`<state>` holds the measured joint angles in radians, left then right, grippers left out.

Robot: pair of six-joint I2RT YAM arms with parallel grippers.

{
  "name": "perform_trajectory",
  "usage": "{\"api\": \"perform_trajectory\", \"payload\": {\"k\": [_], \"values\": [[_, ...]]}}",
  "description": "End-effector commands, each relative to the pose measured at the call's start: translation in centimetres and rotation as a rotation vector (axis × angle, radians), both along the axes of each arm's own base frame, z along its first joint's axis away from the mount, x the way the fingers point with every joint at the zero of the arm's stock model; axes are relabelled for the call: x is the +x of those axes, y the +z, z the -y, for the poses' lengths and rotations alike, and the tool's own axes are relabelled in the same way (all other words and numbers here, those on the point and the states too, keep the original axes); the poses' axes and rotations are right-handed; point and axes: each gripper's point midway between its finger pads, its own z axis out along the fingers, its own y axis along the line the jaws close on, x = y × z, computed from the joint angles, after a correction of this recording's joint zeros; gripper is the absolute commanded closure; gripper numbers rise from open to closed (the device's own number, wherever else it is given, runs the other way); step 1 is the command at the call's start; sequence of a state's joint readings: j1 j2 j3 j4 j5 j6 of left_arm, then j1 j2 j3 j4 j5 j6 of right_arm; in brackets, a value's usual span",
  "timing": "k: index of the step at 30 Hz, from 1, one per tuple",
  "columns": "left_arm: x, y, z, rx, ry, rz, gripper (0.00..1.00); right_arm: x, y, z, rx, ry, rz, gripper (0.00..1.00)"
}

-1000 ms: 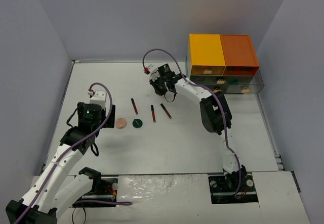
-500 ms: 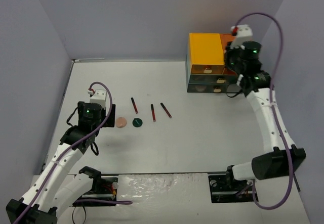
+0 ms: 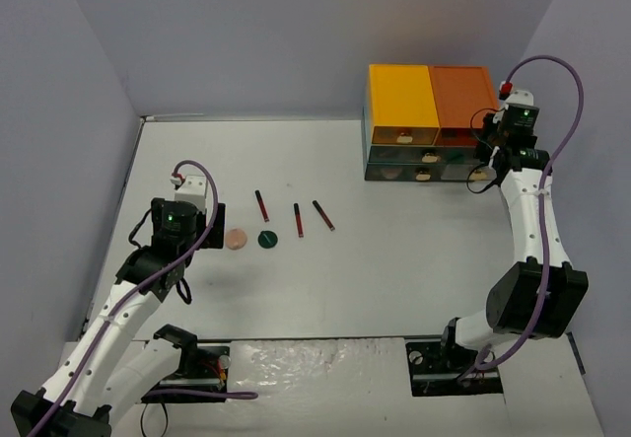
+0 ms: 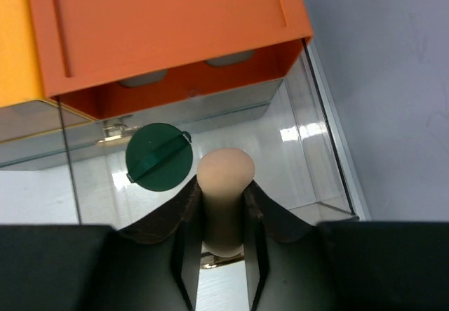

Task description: Organize the makeup

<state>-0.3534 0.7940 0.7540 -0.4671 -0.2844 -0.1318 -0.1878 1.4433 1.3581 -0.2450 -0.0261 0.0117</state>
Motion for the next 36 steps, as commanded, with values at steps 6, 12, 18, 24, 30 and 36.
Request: {"api": "perform_trajectory", "payload": {"k": [6, 12, 18, 24, 30, 36], "values": [[1.0, 2.9, 0.2, -0.032, 0.007, 0.095, 0.03, 2.4, 4.6, -2.2, 0.036, 0.120, 0.134, 0.25], [1.0, 2.9, 0.0, -0.024, 0.013, 0.097, 0.03, 1.6, 8.4, -10.3, -0.044, 0.383, 0.214, 0.22], [1.0, 3.1, -0.2, -0.018, 0.020, 0.107, 0.03, -1.7, 7.2, -25.9, -0.048, 0.781, 0.215, 0.22], [0.6, 4.0, -0.6, -0.027, 0.029, 0.152, 0.03, -6.8, -0.2, -40.1, -0.037, 1.092, 0.118, 0.22], [0.1, 4.8, -1.0, -0.036, 0.042, 0.199, 0.03, -8.9, -7.1, -46.4, -0.026, 1.209, 0.006, 0.22], [-0.1, 5.1, -1.5, -0.030, 0.064, 0.215, 0.03, -11.0, -12.8, -51.6, -0.061, 1.285, -0.070, 0.21]]}}
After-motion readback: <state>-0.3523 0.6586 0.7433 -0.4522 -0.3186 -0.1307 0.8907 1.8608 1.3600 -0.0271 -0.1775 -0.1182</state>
